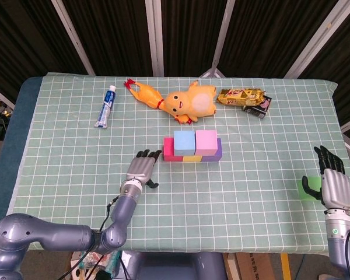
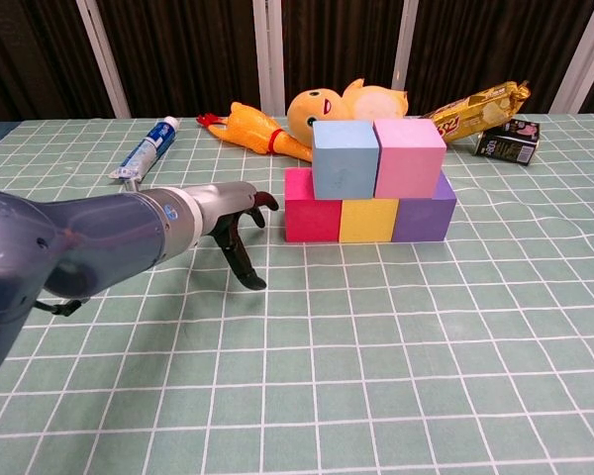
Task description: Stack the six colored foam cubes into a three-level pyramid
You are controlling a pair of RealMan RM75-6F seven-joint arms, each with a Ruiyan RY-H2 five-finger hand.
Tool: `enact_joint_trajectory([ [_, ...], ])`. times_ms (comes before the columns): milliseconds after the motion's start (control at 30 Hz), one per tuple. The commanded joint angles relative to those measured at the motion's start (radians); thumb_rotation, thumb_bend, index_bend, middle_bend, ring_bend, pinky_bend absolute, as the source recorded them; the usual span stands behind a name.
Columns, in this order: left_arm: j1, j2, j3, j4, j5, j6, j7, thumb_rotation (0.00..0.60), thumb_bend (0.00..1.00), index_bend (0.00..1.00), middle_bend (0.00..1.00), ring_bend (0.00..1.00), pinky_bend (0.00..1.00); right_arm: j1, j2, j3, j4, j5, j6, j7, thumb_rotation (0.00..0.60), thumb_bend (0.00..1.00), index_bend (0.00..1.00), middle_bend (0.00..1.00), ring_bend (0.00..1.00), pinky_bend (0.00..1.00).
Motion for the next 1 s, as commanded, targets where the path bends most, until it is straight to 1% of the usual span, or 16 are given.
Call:
enact_joint_trajectory([
  [33, 0.018, 0.026, 0.009, -0.033, 0.007, 0.013, -0.007, 0.600, 0.27, 0.00, 0.12, 0.01, 0.03, 0.000, 0.000, 0.000, 0.000, 0.000, 0.000, 0.001, 0.600, 0.47, 0.00, 0.00, 0.00, 0.00],
  [200, 0.058, 0.096, 0.035, -0.123, 0.052, 0.041, -0.024, 0.600, 0.27, 0.00, 0.12, 0.01, 0.03, 0.000, 0.002, -0.001, -0.002, -0.004, -0.001, 0.001, 0.600, 0.47, 0.00, 0.00, 0.00, 0.00],
  [400, 0.140, 0.219, 0.073, -0.287, 0.168, 0.103, -0.090, 0.600, 0.26, 0.00, 0.12, 0.01, 0.03, 0.000, 0.003, 0.000, -0.002, -0.006, 0.002, 0.005, 0.600, 0.47, 0.00, 0.00, 0.00, 0.00],
  [533, 0.222, 0.322, 0.109, -0.420, 0.289, 0.168, -0.165, 0.600, 0.23, 0.00, 0.11, 0.01, 0.03, -0.001, 0.005, 0.000, -0.007, -0.010, 0.005, 0.006, 0.600, 0.47, 0.00, 0.00, 0.00, 0.00],
  [633, 0.285, 0.387, 0.138, -0.490, 0.393, 0.227, -0.222, 0.600, 0.20, 0.00, 0.11, 0.01, 0.03, -0.002, 0.006, -0.001, -0.013, -0.013, 0.009, 0.003, 0.600, 0.46, 0.00, 0.00, 0.00, 0.00],
  [700, 0.327, 0.431, 0.164, -0.523, 0.462, 0.260, -0.254, 0.600, 0.18, 0.00, 0.11, 0.01, 0.03, -0.002, 0.011, -0.002, -0.020, -0.008, 0.005, -0.003, 0.600, 0.44, 0.00, 0.00, 0.00, 0.00],
  [800, 0.368, 0.485, 0.194, -0.556, 0.525, 0.291, -0.275, 0.600, 0.15, 0.00, 0.09, 0.01, 0.03, 0.000, 0.022, -0.001, -0.034, 0.000, -0.001, -0.013, 0.600, 0.42, 0.00, 0.00, 0.00, 0.00],
  [867, 0.407, 0.533, 0.222, -0.585, 0.594, 0.318, -0.300, 0.600, 0.14, 0.00, 0.07, 0.01, 0.03, 0.001, 0.033, 0.002, -0.051, 0.003, -0.002, -0.021, 0.600, 0.40, 0.00, 0.00, 0.00, 0.00],
  [1000, 0.476, 0.588, 0.262, -0.623, 0.706, 0.370, -0.357, 0.600, 0.13, 0.00, 0.05, 0.01, 0.03, 0.003, 0.054, -0.007, -0.078, 0.007, -0.015, -0.051, 0.600, 0.34, 0.00, 0.00, 0.00, 0.00],
])
